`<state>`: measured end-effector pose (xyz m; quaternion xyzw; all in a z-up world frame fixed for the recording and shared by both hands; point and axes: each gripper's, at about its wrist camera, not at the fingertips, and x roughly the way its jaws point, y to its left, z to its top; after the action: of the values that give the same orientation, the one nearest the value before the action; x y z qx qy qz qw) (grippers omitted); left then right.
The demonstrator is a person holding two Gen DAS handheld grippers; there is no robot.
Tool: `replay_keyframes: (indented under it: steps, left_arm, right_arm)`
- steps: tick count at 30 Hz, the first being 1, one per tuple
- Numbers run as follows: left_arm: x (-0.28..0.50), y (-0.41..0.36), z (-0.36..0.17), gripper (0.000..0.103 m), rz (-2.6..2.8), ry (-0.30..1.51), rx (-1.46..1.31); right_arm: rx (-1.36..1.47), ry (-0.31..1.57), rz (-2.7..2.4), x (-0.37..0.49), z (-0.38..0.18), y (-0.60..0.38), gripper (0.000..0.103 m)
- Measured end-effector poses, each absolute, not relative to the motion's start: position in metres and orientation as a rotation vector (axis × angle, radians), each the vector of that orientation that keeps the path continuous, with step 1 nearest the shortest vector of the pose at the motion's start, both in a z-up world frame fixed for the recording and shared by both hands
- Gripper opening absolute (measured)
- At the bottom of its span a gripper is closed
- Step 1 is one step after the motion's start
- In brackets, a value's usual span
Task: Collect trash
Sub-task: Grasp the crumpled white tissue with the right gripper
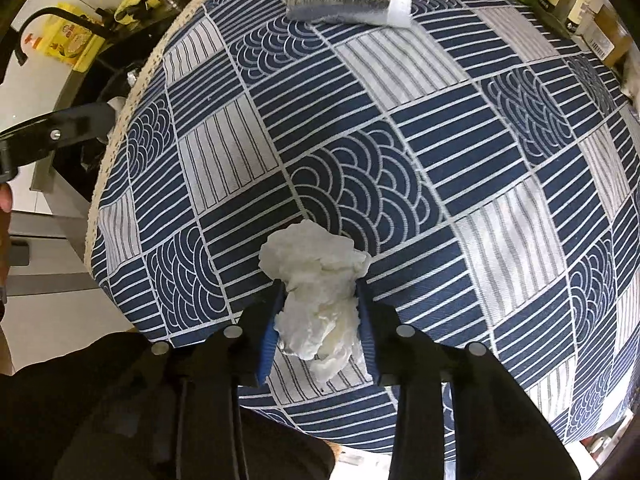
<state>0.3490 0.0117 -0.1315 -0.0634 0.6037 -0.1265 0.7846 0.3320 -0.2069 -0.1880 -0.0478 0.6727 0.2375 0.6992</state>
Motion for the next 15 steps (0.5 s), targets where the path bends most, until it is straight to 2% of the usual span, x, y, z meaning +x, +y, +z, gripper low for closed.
replay_keyframes:
  steps: [5, 8, 15]
  left_arm:
    - [0.358, -0.009, -0.126, 0.060, -0.270, 1.289, -0.085]
    - [0.368, -0.027, -0.120, 0.069, -0.275, 1.261, 0.001]
    - [0.402, -0.070, -0.107, 0.069, -0.340, 1.219, 0.232]
  right_arm:
    - [-0.045, 1.460, 0.545, 0.339, -0.174, -0.235, 0.036]
    - [0.002, 1.431, 0.552, 0.345, -0.164, -0.254, 0.036]
    - [0.108, 1.362, 0.545, 0.355, -0.151, -0.294, 0.036]
